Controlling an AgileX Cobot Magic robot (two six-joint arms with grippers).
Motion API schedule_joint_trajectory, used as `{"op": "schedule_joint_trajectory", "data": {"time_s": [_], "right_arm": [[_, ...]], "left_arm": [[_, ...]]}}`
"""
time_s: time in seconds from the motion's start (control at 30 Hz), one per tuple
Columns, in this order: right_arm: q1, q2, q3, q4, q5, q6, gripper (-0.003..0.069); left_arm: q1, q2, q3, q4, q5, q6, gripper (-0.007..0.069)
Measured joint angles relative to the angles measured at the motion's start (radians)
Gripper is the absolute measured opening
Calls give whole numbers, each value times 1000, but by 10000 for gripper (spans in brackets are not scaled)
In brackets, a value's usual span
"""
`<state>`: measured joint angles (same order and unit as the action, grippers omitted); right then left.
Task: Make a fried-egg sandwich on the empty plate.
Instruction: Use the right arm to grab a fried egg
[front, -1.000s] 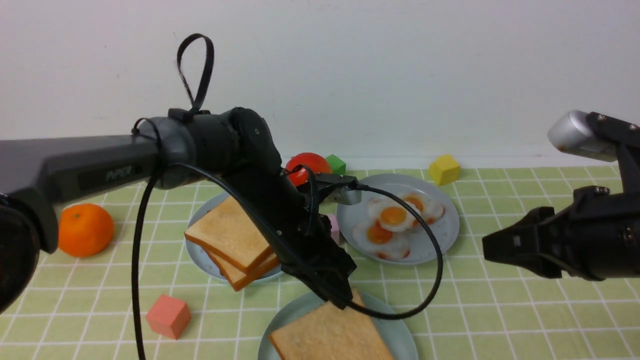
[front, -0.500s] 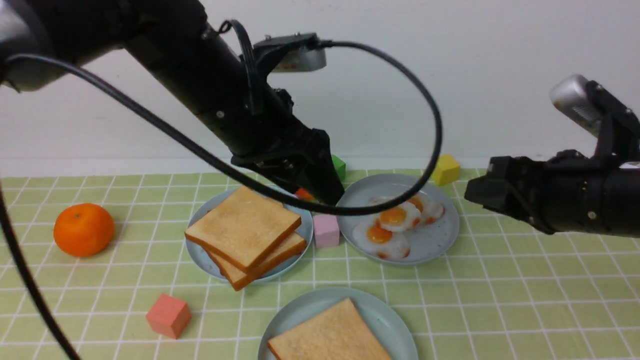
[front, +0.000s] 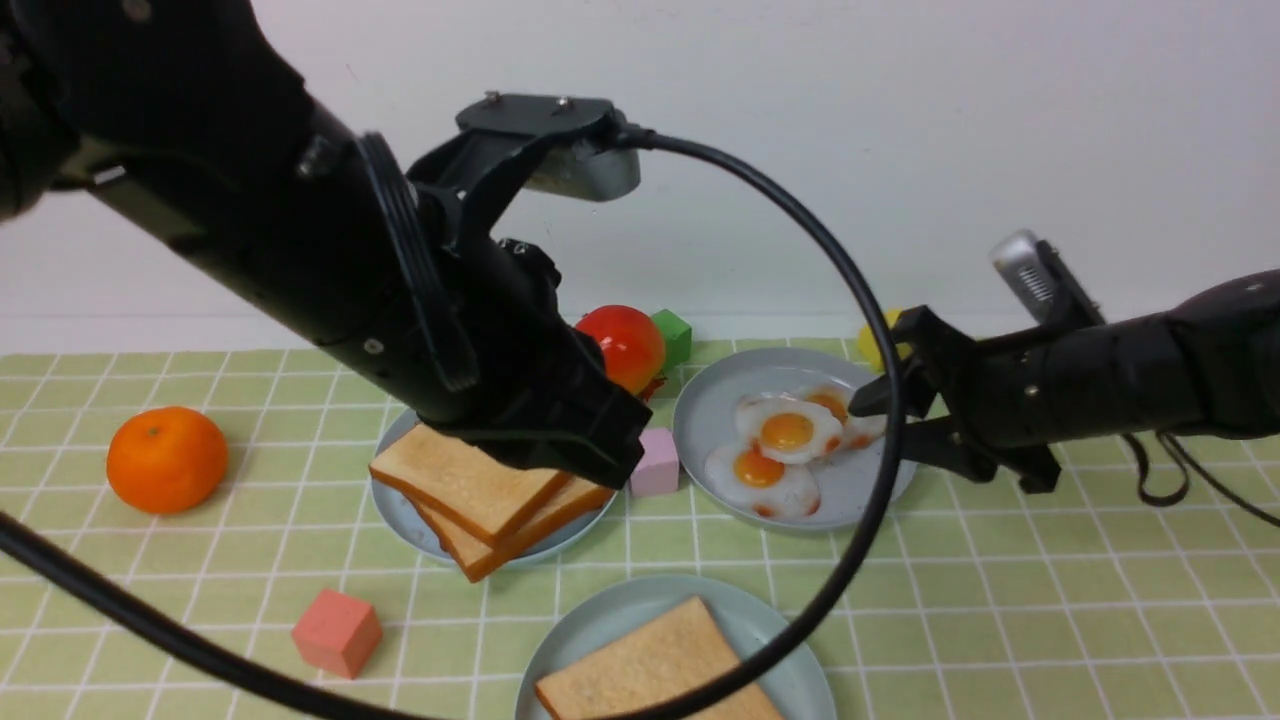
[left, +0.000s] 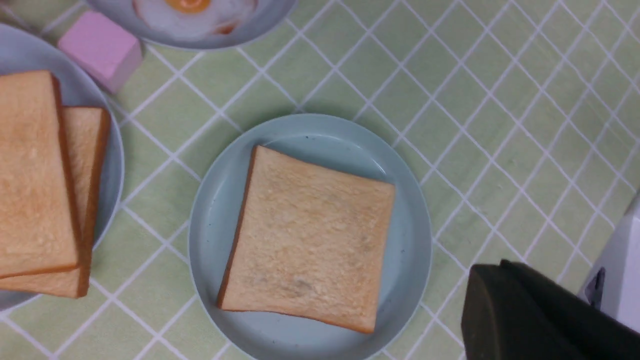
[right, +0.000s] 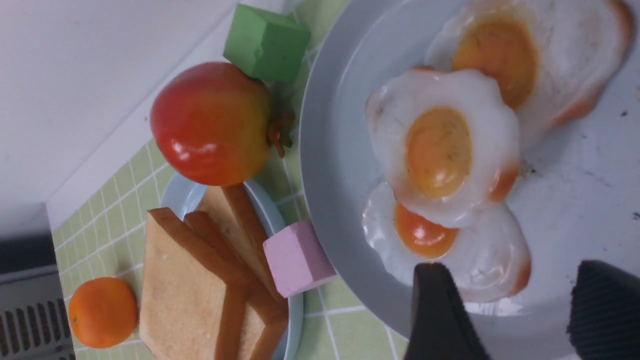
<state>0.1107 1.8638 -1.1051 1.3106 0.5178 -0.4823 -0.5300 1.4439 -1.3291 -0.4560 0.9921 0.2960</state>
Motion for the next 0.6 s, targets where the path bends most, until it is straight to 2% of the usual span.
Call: {"op": "schedule_joint_trajectory", "data": {"time_s": [0.3,0.6], "right_arm": [[0,117,-26,245,2,-204,379],[0,167,-42,362,-10,-253,379]], "left_arm": [[0,0,13,41,-27,-15,-13],[0,0,13,106,-28,-17,-13]]}}
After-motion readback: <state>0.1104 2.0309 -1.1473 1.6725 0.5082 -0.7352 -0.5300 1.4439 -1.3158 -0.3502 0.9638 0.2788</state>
